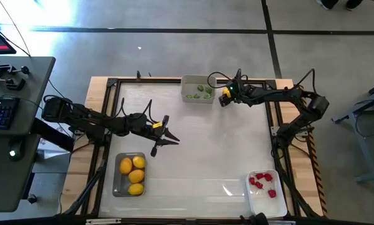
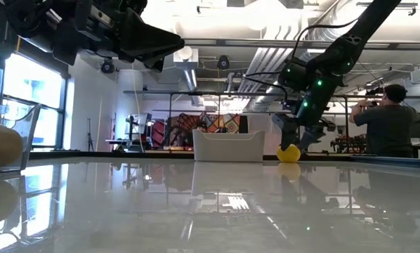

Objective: Sort produce into baskets
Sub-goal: Put the lemon into the black bin

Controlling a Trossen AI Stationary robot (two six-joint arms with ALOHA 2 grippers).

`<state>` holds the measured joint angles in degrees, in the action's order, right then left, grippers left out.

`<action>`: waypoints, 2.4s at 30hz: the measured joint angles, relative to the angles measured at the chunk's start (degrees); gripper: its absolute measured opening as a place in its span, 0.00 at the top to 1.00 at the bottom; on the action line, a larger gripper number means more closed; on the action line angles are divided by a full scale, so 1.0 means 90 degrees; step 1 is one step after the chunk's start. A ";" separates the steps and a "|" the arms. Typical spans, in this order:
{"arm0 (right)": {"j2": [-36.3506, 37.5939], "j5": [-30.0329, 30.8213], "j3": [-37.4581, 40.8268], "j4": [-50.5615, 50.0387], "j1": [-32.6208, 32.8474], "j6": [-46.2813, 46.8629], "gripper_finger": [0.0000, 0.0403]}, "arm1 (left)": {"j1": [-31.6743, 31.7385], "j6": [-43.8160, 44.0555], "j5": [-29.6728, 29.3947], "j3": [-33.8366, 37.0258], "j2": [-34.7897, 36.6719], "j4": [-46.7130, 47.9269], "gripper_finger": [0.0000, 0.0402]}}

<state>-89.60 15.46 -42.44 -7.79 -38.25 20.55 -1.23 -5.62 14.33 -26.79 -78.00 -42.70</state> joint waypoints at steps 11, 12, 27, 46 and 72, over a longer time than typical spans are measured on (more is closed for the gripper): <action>-0.0186 -0.0010 0.0000 0.0138 0.0002 -0.0630 0.28 | 0.0001 -0.0008 0.0000 0.0000 0.0000 0.0005 0.89; -0.0271 0.0048 0.0000 0.0192 0.0003 -0.0683 0.28 | 0.0000 -0.0010 0.0001 0.0000 0.0000 0.0004 0.89; -0.0420 0.0336 -0.0002 0.0442 0.0198 -0.0845 0.46 | 0.0002 -0.0062 0.0002 -0.0002 0.0000 0.0005 0.89; 0.1600 -0.0494 0.0000 -0.1566 0.2422 -0.0155 0.60 | -0.0367 -0.1267 -0.0787 -0.0002 -0.0002 0.0484 0.88; 0.0311 -0.1247 -0.0002 0.3351 0.6136 0.0202 0.60 | -0.2531 -0.3056 -0.3448 -0.0973 -0.0840 0.0454 0.38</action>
<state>-86.80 4.23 -42.46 22.37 16.97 22.37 -24.02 -33.13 -16.70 -35.55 -85.56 -38.61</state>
